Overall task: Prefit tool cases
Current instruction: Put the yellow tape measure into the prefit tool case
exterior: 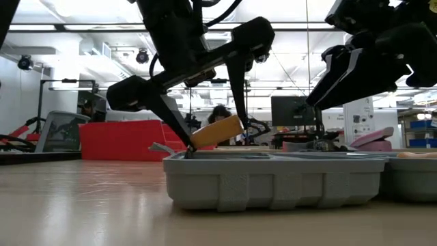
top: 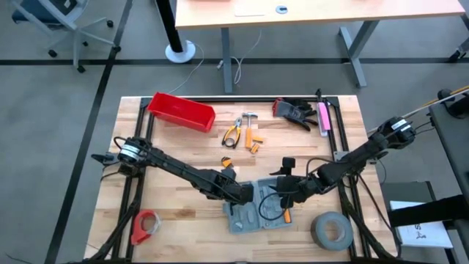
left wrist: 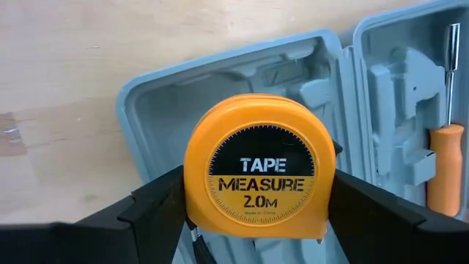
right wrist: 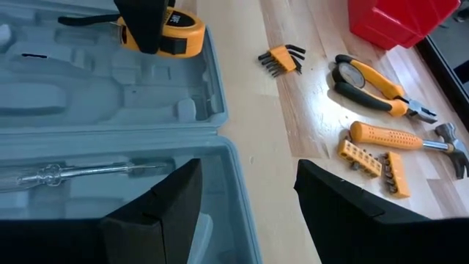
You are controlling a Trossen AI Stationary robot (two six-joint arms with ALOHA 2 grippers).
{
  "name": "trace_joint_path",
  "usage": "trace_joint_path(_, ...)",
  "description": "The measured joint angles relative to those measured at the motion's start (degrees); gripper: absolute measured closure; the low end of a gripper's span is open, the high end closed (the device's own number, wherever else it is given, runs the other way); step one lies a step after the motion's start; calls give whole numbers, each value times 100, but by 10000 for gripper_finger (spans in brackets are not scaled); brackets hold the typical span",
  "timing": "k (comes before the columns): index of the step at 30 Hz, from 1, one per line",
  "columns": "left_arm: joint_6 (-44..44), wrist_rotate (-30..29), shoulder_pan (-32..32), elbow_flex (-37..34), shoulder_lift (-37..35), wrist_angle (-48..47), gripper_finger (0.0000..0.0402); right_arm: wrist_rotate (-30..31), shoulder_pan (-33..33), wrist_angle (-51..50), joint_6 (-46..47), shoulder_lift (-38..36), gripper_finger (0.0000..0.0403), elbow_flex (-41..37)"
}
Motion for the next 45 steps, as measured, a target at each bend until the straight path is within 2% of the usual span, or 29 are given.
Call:
trace_joint_path(13,-67,-7,0,-115,0,38,111,-4,0,8,0,-1,204,0)
trace_joint_path(21,-199,-22,0,-462,-4,655,82,-7,0,19,2,-1,204,0)
trace_joint_path(26,-250,-22,0,-486,-7,692,73,-101,0,22,39,-1,204,0)
trace_joint_path(45,205,140,31,-466,-192,304,91,-105,0,73,12,-1,204,0)
